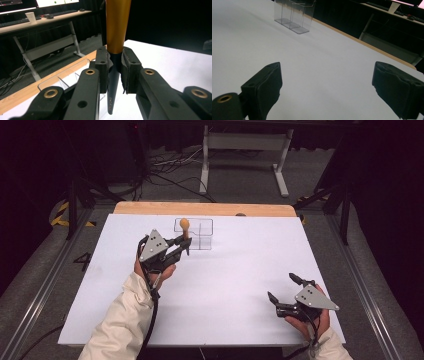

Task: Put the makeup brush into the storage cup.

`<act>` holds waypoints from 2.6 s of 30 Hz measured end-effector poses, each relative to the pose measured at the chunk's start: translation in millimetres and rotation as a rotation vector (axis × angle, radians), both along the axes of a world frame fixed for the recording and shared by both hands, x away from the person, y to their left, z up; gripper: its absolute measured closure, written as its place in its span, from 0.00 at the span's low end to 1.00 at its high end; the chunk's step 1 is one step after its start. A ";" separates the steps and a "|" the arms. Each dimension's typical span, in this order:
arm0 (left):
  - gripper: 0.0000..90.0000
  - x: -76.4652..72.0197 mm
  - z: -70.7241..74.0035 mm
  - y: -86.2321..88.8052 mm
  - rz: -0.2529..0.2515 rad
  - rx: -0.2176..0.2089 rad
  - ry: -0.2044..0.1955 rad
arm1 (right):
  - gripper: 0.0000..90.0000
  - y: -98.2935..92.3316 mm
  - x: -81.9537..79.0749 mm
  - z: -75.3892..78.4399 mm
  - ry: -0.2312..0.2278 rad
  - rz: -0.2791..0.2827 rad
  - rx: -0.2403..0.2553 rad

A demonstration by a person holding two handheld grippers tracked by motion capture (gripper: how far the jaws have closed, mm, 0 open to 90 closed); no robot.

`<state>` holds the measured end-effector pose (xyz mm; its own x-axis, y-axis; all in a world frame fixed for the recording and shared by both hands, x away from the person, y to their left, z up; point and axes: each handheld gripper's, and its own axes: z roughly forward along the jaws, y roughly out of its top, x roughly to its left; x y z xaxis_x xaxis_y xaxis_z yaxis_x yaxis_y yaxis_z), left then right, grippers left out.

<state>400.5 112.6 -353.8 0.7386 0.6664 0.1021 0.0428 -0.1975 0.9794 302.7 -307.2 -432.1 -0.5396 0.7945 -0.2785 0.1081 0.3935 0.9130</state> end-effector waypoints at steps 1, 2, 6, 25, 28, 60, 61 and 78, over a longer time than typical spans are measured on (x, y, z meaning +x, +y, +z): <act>0.86 2.0 1.2 -0.9 0.002 -0.002 0.000 | 0.11 0.0 -0.1 0.0 -0.001 0.001 -0.002; 0.86 3.9 2.5 -2.5 0.001 -0.004 0.006 | 0.11 0.1 -0.2 -0.1 -0.002 0.000 -0.002; 0.86 10.5 6.8 -6.9 0.007 -0.005 0.002 | 0.11 -0.8 0.4 0.7 -0.002 0.001 0.010; 0.86 50.9 18.6 -32.6 0.033 -0.026 -0.002 | 0.12 -4.7 1.7 1.3 -0.005 -0.004 0.036; 0.86 59.0 18.7 -38.2 0.034 -0.023 -0.001 | 0.12 -5.3 1.1 2.0 -0.010 -0.004 0.038; 0.86 116.5 5.2 -58.3 0.115 -0.043 0.068 | 0.14 -17.9 -12.9 1.3 -0.022 -0.040 0.077; 0.86 116.5 5.2 -58.3 0.115 -0.043 0.068 | 0.14 -17.9 -12.9 1.3 -0.022 -0.040 0.077; 0.86 127.0 -16.0 -78.3 0.120 0.032 0.107 | 0.14 -22.6 -14.9 1.7 -0.020 -0.048 0.085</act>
